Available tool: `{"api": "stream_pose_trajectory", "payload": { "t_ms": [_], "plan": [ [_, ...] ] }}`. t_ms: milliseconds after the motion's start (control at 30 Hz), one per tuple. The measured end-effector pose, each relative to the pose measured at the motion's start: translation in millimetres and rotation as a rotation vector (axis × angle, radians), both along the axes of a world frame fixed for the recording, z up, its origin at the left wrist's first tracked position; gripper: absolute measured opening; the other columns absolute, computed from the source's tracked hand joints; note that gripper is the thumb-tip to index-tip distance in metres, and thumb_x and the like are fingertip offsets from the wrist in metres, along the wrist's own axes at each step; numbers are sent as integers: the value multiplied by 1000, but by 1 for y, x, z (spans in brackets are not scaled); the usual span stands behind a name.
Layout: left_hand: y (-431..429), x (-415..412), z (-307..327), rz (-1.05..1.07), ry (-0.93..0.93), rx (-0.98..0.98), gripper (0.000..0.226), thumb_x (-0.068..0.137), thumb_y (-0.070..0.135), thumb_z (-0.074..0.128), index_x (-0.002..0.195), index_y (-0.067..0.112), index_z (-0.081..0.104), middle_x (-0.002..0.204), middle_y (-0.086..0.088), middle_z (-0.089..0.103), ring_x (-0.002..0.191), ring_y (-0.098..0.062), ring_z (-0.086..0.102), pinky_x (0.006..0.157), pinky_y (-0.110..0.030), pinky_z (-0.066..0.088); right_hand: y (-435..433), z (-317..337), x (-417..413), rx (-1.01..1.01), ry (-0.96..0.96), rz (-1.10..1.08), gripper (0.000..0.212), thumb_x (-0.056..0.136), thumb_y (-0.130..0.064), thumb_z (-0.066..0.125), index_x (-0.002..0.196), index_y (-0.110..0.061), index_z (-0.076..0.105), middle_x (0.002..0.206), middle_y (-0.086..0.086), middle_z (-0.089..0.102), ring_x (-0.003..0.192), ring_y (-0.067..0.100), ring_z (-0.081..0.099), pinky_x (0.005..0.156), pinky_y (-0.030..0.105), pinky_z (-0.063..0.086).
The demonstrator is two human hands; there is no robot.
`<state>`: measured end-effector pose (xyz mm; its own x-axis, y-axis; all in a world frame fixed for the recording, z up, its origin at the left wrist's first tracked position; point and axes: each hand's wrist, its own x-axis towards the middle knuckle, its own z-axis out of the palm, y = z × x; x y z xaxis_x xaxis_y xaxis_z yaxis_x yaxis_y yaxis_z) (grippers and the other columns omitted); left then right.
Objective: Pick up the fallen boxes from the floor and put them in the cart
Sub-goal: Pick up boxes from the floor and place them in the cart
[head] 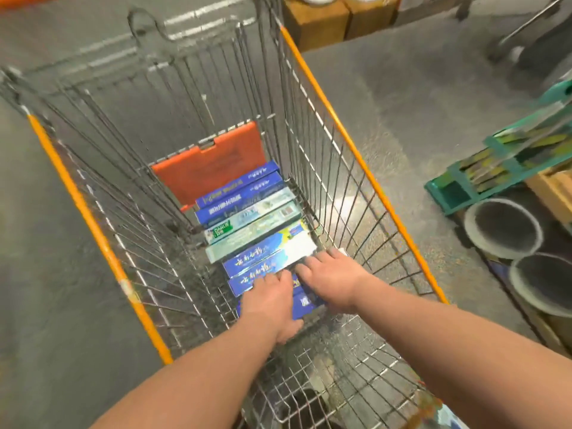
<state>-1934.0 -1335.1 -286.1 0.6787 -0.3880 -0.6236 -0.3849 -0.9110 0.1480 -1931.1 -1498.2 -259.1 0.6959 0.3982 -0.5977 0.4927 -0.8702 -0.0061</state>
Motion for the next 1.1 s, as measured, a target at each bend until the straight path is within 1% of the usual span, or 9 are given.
{"api": "stream_pose_trajectory", "payload": {
  "t_ms": [200, 333, 433, 533, 633, 767, 867, 1000, 1100],
  "plan": [
    [4, 5, -50, 96, -8, 87, 79, 76, 62, 74, 127, 17, 33, 130, -10, 45, 123, -31, 46, 91, -47, 50, 8, -63, 14, 29, -20, 36, 69, 87, -28, 71, 144, -12, 36, 136, 12, 47, 129, 34, 46, 111, 49, 31],
    [12, 17, -62, 83, -35, 82, 82, 73, 68, 72, 126, 18, 34, 129, -7, 42, 123, -29, 42, 88, -46, 50, 10, -85, 24, 70, -55, 53, 89, 74, -44, 82, 144, -14, 37, 133, 10, 47, 123, 32, 46, 106, 47, 34],
    [12, 24, -62, 74, -37, 71, 80, 74, 70, 70, 124, 17, 35, 126, -6, 42, 121, -28, 42, 84, -44, 50, 2, -86, 31, 106, -77, 69, 90, 73, -44, 82, 145, -16, 37, 131, 8, 48, 121, 31, 45, 106, 44, 33],
    [13, 26, -63, 84, -32, 71, 79, 75, 71, 67, 123, 18, 34, 125, -5, 42, 120, -27, 43, 83, -44, 50, -1, -88, 33, 109, -56, 47, 98, 74, -45, 78, 155, -18, 29, 134, 9, 45, 126, 32, 42, 117, 46, 26],
    [15, 27, -64, 113, -6, 88, 85, 74, 74, 65, 130, 19, 33, 129, -4, 42, 124, -27, 42, 90, -47, 50, -2, -92, 32, 112, -44, -3, 102, 75, -43, 76, 159, -23, 20, 135, 10, 44, 131, 33, 39, 124, 49, 14],
    [15, 28, -63, 110, 17, 108, 94, 71, 81, 64, 135, 19, 32, 132, -4, 40, 128, -27, 40, 94, -47, 48, -1, -93, 29, 100, -49, -30, 102, 78, -38, 71, 161, -23, 14, 136, 8, 43, 135, 32, 35, 125, 55, 5],
    [13, 29, -57, 109, 39, 126, 101, 67, 83, 67, 137, 19, 31, 134, -3, 40, 130, -26, 40, 96, -48, 47, 0, -87, 26, 75, -52, -56, 111, 77, -43, 74, 162, -18, 7, 145, 9, 38, 141, 32, 29, 124, 57, 1],
    [15, 30, -30, 126, 77, 133, 107, 63, 81, 72, 139, 20, 29, 136, -2, 40, 132, -26, 41, 96, -51, 48, -3, -55, 23, 63, -30, -92, 122, 76, -63, 76, 162, -15, 5, 160, 12, 25, 149, 33, 21, 124, 55, 10],
    [19, 34, 15, 140, 81, 75, 96, 69, 76, 72, 136, 21, 33, 136, -1, 42, 130, -27, 46, 96, -51, 50, -8, -5, 15, 106, -14, -213, 115, 79, -69, 70, 161, -15, 9, 158, 9, 31, 145, 31, 29, 121, 50, 25]
  ]
}}
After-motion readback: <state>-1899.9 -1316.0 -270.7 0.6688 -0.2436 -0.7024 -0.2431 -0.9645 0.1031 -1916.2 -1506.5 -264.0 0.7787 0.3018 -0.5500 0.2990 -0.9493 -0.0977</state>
